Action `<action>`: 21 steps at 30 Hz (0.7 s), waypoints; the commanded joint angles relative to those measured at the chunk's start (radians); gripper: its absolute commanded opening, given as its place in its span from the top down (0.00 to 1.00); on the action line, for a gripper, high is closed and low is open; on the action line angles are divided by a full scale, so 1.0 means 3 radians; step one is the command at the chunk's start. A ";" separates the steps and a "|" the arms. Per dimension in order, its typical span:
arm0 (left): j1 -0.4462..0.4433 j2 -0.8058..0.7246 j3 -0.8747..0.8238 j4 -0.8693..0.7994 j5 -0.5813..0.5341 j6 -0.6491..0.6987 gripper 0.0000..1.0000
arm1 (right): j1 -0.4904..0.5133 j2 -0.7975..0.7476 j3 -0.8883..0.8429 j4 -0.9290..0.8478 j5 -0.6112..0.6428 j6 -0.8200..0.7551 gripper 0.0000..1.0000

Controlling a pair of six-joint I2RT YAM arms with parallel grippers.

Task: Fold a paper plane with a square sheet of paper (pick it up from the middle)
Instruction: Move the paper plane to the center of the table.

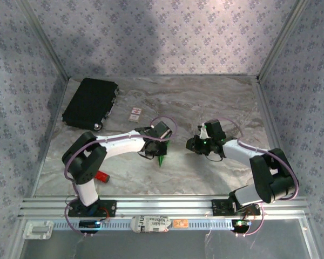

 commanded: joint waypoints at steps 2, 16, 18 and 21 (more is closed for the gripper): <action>-0.0034 0.0059 0.0088 -0.0068 0.0061 0.0045 0.89 | 0.0033 0.0077 0.0101 0.0044 0.0023 0.0032 0.82; -0.0055 0.0164 0.0174 -0.0147 0.0068 0.0073 0.85 | 0.0054 0.0114 0.0127 0.0063 0.0010 0.0031 0.82; -0.0059 0.0186 0.0194 -0.0168 0.0058 0.0085 0.84 | 0.0056 0.0120 0.0131 0.0059 0.0006 0.0028 0.82; -0.0075 0.0223 0.0228 -0.0213 0.0025 0.0098 0.84 | 0.0052 0.0133 0.0133 0.0063 0.0000 0.0022 0.81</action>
